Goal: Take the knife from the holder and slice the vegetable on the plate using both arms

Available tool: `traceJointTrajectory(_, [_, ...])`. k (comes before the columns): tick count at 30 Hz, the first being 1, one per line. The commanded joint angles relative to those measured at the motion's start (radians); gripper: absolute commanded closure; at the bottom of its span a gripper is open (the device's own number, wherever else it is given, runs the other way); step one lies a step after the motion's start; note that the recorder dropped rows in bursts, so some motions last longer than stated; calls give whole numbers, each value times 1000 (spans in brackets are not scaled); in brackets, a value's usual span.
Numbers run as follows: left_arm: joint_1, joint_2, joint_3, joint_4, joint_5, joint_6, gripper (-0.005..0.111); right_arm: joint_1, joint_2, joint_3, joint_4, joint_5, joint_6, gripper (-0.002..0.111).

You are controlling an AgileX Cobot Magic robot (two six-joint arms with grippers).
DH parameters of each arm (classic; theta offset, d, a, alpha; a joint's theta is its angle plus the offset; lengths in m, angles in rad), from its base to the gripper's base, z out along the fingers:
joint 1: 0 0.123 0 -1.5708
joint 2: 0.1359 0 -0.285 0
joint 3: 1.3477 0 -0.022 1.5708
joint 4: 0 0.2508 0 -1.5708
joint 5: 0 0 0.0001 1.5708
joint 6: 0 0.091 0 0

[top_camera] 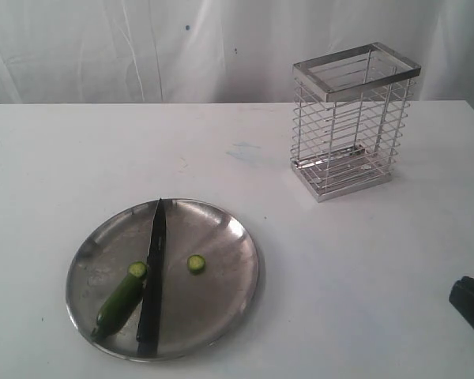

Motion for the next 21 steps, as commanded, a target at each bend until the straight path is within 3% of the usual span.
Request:
traceJointTrajectory(1, [-5, -4, 4, -8, -4, -1, 107, -114, -26, 51, -3, -5, 5, 108])
traceJointTrajectory(14, [-5, -4, 4, -8, -4, -1, 107, -133, -26, 81, -58, -87, 76, 108])
traceJointTrajectory(19, [-5, -4, 4, -8, -4, -1, 107, -133, -55, 90, -395, -94, 440, 108])
traceJointTrajectory(21, [-5, -4, 4, -8, -4, -1, 107, -133, -55, 90, -460, -60, 485, 108])
